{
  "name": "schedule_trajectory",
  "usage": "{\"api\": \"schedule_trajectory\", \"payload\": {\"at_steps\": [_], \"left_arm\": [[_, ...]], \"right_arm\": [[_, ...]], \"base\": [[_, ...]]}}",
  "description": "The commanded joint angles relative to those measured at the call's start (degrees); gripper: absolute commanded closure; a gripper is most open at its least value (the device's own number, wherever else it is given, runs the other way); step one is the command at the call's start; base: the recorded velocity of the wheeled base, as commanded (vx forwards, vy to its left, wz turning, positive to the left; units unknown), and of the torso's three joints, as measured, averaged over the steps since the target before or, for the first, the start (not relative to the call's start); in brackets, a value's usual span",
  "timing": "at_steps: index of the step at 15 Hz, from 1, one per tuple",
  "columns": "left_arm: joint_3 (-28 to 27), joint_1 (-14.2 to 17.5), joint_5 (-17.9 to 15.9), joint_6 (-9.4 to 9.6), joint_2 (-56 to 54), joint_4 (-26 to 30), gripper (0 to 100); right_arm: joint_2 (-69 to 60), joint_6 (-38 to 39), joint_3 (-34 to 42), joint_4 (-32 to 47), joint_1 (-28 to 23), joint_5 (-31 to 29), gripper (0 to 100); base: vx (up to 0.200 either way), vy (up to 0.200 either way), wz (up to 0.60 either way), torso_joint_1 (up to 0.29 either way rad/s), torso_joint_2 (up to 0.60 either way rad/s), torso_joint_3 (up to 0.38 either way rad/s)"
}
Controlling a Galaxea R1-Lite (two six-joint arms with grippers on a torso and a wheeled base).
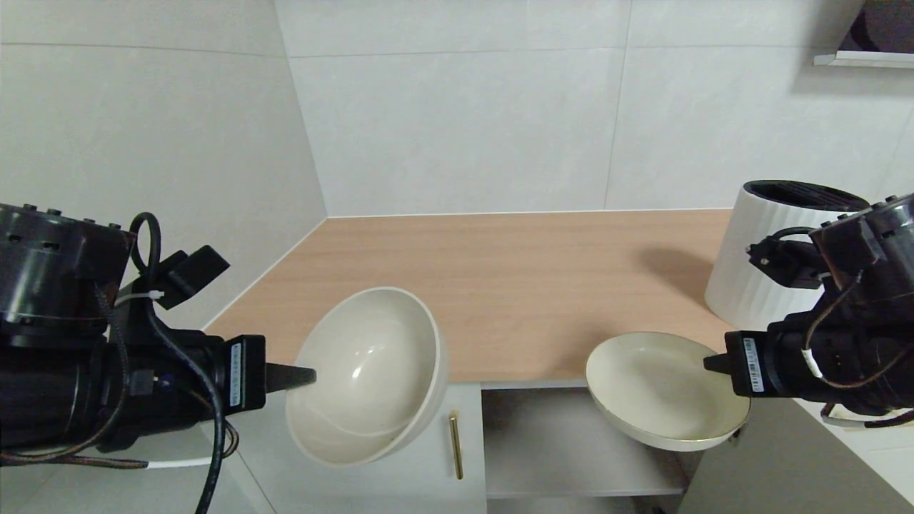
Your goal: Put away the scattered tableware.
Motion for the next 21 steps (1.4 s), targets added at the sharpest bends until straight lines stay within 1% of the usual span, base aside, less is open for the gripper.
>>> {"api": "schedule_trajectory", "payload": {"at_steps": [1, 3, 6, 9, 12, 16, 21], "left_arm": [[1.36, -0.23, 0.05, -0.03, -0.39, 0.08, 100], [1.44, -0.41, 0.05, -0.03, -0.31, 0.08, 100], [1.27, -0.5, 0.4, -0.12, -0.66, 1.14, 100], [0.92, -0.59, 0.49, 0.05, -0.66, 0.96, 100], [0.3, -0.67, 0.31, 0.32, -0.04, 0.79, 100], [-0.05, -1.29, 0.23, 0.41, 1.54, 0.79, 100], [0.04, -1.55, 0.23, 0.41, 1.54, 0.79, 100]], "right_arm": [[-3.31, -0.26, 2.51, 0.03, 0.02, -0.26, 100], [-4.98, -0.52, 3.13, 0.03, 0.02, 0.0, 100], [-4.71, -0.52, 3.22, -0.05, 0.02, -0.08, 100], [-4.36, -0.52, 3.22, -0.05, 0.02, -0.08, 100], [-3.04, -0.52, 3.22, -0.67, 0.02, -0.08, 100], [-0.23, -0.52, 4.89, -3.66, 0.02, -0.26, 100], [0.12, -0.52, 5.33, -3.83, 0.02, -0.26, 100]], "base": [[0.0, 0.0, 0.0, 0.0, 0.0, 0.0], [0.0, 0.0, 0.0, 0.0, 0.0, 0.0], [-0.2, 0.0, 0.0, -0.001, 0.01, -0.002], [-0.2, 0.0, 0.0, 0.006, 0.0, -0.002], [0.0, 0.0, 0.0, 0.0, 0.0, 0.0], [0.0, 0.0, 0.0, 0.0, 0.0, 0.0], [0.0, 0.0, 0.0, 0.0, 0.0, 0.0]]}}
